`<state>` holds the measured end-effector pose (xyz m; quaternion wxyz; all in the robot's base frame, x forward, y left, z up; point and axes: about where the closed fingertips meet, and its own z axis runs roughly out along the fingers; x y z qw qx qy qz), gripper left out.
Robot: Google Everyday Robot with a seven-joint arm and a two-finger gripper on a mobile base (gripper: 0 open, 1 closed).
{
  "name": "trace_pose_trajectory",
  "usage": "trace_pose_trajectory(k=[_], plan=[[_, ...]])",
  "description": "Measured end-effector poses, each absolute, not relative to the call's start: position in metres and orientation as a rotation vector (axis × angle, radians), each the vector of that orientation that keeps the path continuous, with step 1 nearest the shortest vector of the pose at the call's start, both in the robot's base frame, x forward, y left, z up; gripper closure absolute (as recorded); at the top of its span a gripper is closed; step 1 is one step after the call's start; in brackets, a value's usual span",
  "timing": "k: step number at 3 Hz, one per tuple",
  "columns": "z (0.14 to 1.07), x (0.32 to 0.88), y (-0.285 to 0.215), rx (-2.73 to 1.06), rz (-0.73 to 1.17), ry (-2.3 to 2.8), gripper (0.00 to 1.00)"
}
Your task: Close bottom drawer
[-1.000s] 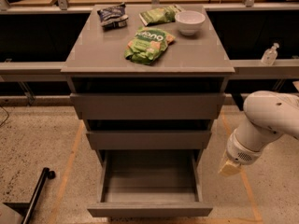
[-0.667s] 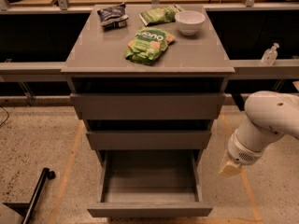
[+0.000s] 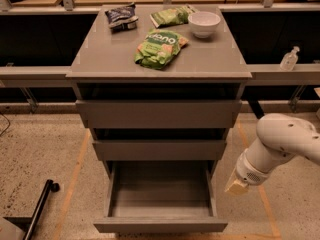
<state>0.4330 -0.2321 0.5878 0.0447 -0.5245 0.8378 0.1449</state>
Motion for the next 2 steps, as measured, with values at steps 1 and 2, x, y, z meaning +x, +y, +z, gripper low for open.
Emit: trace_pose_trajectory(k=[1, 2], plan=[[0.537, 0.439, -0.213, -1.595, 0.528, 2.558, 1.00], [0.477, 0.438, -0.198, -1.576, 0.617, 2.604, 1.00]])
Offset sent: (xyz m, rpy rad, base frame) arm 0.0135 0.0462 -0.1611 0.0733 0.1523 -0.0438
